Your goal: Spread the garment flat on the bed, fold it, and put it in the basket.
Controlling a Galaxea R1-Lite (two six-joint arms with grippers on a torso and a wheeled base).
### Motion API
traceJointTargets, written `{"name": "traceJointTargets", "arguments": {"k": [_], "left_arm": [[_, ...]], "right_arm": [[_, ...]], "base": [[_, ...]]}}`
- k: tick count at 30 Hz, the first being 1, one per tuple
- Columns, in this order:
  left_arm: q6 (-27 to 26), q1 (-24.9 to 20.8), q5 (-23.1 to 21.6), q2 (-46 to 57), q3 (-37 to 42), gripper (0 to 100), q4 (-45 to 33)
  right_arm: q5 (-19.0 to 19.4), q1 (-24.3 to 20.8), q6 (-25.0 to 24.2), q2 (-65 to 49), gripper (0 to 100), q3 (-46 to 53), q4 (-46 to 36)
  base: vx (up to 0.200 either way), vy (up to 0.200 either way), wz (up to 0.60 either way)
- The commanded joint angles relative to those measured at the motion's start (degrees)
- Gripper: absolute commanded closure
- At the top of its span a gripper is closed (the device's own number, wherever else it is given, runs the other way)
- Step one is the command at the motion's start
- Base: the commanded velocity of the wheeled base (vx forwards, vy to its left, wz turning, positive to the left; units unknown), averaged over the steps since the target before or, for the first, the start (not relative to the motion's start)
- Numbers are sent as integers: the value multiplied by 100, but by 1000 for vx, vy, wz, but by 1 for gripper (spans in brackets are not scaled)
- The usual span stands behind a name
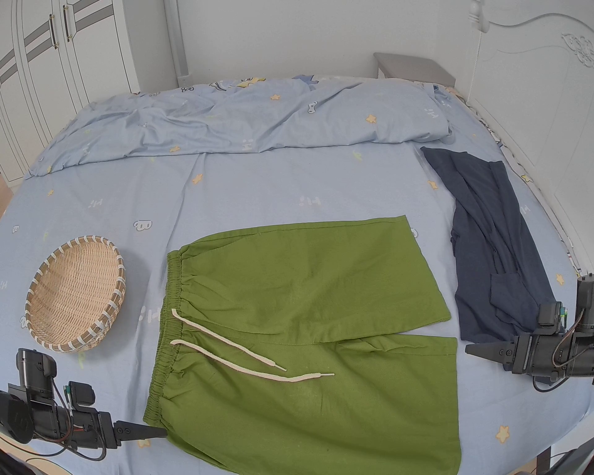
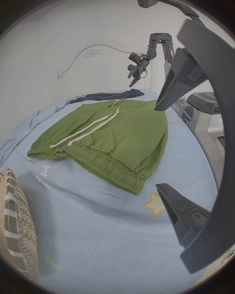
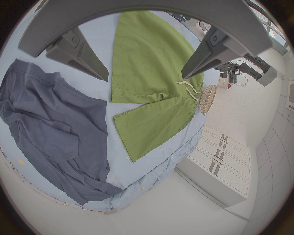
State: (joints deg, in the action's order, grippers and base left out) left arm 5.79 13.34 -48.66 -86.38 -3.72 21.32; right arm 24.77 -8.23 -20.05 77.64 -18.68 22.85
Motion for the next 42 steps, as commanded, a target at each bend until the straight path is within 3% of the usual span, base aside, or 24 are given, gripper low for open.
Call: {"name": "traceJointTargets", "arguments": {"k": [1,10,30,31,42], "left_arm": [[-17,20,-11,-432,-32,0,21],[-518,117,-38,-1285,-226,0,56],[-482,117,-319,-1944,-1166,0,56],[-491,117,-381,-1944,-1175,100,56],[-535,275,-706,-1838,-973,100,12]], "right_arm": [[1,-3,-7,-74,0,22,1],[1,-12,-7,-30,0,22,1],[-16,23,-25,181,0,4,9],[-16,23,-25,181,0,4,9],[-25,41,-7,216,0,57,1]], "base": [[0,0,0],[0,0,0],[0,0,0],[0,0,0],[0,0,0]]}}
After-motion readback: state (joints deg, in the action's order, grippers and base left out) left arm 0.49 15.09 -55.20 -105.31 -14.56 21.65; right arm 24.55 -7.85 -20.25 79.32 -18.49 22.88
